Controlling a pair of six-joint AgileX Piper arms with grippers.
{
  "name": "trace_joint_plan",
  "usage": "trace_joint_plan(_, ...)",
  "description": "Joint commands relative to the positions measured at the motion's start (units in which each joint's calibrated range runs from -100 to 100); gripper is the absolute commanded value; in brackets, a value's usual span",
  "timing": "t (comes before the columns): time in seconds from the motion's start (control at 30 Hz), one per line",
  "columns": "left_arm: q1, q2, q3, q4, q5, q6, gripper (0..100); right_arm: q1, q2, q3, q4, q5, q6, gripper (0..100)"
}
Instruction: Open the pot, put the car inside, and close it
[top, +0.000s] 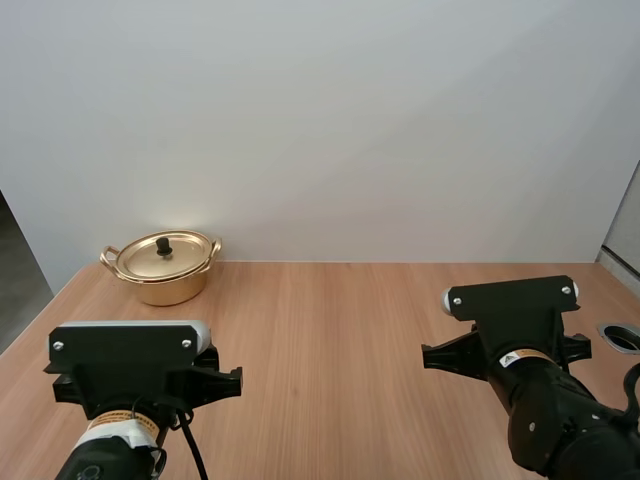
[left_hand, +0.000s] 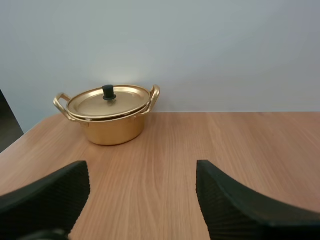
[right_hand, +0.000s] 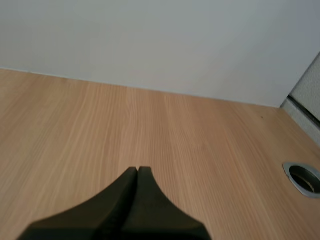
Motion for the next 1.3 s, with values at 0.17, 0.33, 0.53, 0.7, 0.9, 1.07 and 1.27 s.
trace_joint_plan(0.17,0.67,-0.02,0.00,-0.09,-1.46,0.00,98,0.43,-0.03,3.13,2.39,-5.67,-0.01,0)
trace_joint_plan(0.33,0.67,-0.02,0.00,-0.09,-1.46,0.00,98,0.43,-0.03,3.13,2.82,-5.21,0.09,0)
trace_joint_plan(0.53,0.67,-0.02,0.00,-0.26,-1.46,0.00,98,0.43,-0.03,3.13,2.82,-7.13,0.09,0)
trace_joint_plan(0.7,0.67,-0.02,0.00,-0.26,-1.05,0.00,97,0.43,-0.03,3.13,2.82,-7.47,0.09,0)
trace_joint_plan(0.9,0.67,-0.02,0.00,-0.26,-1.05,0.00,12,0.43,-0.03,3.13,2.82,-7.69,0.09,0)
trace_joint_plan(1.07,0.67,-0.02,0.00,-0.14,-1.47,-0.02,0,0.43,-0.03,3.13,2.82,-11.23,0.09,0)
trace_joint_plan(1.27,0.67,-0.02,0.00,-0.14,-1.47,-0.02,0,0.61,0.10,3.13,2.82,-13.61,0.09,0)
